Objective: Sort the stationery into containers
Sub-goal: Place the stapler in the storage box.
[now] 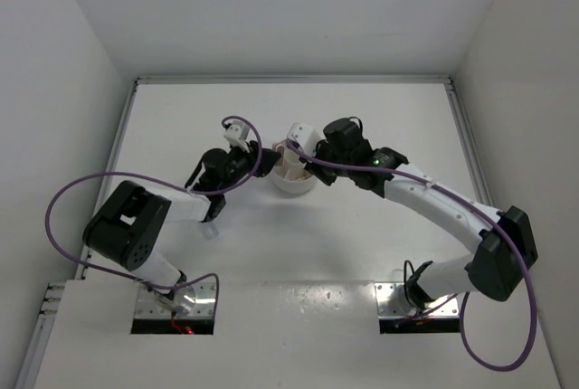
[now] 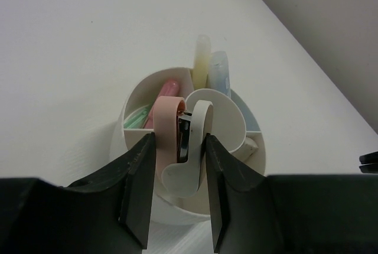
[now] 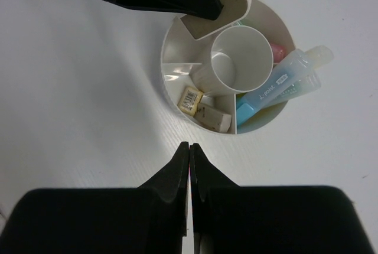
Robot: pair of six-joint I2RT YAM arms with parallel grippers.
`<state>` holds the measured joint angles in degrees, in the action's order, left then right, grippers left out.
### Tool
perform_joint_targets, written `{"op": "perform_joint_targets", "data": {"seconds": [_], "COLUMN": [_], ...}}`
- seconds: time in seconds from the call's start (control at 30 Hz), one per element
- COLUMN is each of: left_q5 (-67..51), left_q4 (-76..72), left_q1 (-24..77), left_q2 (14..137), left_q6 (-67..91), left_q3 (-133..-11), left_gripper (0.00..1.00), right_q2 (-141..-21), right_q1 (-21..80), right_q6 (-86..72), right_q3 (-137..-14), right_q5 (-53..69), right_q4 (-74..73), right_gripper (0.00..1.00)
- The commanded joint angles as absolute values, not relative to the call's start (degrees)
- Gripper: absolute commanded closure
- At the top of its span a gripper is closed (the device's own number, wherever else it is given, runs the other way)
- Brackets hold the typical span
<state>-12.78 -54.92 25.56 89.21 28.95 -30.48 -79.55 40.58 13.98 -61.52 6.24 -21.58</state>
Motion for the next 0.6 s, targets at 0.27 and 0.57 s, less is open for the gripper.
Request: {"op": "perform_joint_targets", "data": {"seconds": [0.27, 0.57], "left_q5": [-19.3, -18.2], "left_q4": [-76.5, -70.9], "left_q1": [22.9, 22.9], "left_q2": [96.8, 96.0], "left_q6": [36.8, 35.7], "left_q3": [-27.9, -28.6], "left_gripper": [1.00, 0.59], "right_q2": [-79.9, -79.9], "right_q1": [40.3, 40.3], "right_q6": [15.1, 15.6], "right_q3": [-61.3, -61.3], "right_q5": [7.6, 8.2], "right_q4": [-21.4, -21.4], "right_gripper": [1.00, 1.00]}}
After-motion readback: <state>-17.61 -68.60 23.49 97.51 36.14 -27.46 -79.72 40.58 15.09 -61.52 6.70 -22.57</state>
